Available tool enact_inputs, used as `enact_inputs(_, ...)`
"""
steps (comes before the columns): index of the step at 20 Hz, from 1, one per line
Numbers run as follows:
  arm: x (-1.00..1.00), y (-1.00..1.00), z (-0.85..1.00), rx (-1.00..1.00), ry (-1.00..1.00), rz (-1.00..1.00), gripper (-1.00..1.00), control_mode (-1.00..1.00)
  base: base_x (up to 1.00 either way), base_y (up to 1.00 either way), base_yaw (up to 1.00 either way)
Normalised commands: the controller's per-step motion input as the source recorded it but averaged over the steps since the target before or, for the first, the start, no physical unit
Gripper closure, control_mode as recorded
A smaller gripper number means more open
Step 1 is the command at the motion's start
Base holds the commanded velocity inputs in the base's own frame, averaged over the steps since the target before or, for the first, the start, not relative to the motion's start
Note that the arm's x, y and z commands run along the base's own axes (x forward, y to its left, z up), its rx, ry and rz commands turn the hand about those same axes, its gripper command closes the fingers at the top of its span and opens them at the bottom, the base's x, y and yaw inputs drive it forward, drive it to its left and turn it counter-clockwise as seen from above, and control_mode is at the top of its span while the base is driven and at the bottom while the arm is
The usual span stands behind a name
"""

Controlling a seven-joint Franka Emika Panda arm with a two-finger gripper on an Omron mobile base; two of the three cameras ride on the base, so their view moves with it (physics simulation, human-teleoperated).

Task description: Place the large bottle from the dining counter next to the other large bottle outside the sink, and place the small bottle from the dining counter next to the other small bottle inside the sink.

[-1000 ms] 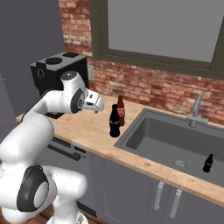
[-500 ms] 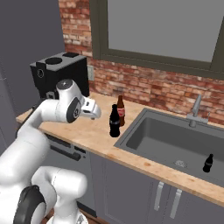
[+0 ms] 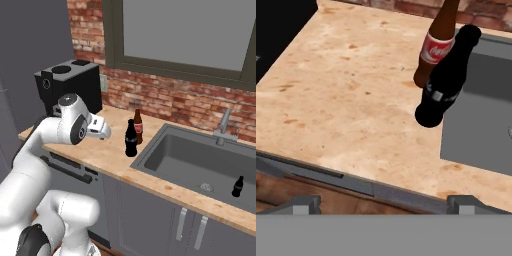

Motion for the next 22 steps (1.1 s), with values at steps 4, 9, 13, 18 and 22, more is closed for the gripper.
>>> enact_inputs(4,-0.05,0.04,-0.03,0.00,0.00,0.00,-1.00,-1.00,0.00,0.00,0.00)
enact_inputs(9,-0.02,0.03,-0.08,0.00,0.00,0.00,-1.00,-1.00,0.00,0.00,0.00)
enact_inputs(13,0.00,0.00,0.00,0.00,0.00,0.00,-1.00,1.00,-0.28,0.10,0.00)
enact_inputs(18,0.00,0.00,0.00,0.00,0.00,0.00,-1.00,1.00,-0.54,0.30,0.01)
enact_inputs(22,0.00,0.00,0.00,0.00,0.00,0.00,-1.00,1.00,-0.28,0.50,0.15)
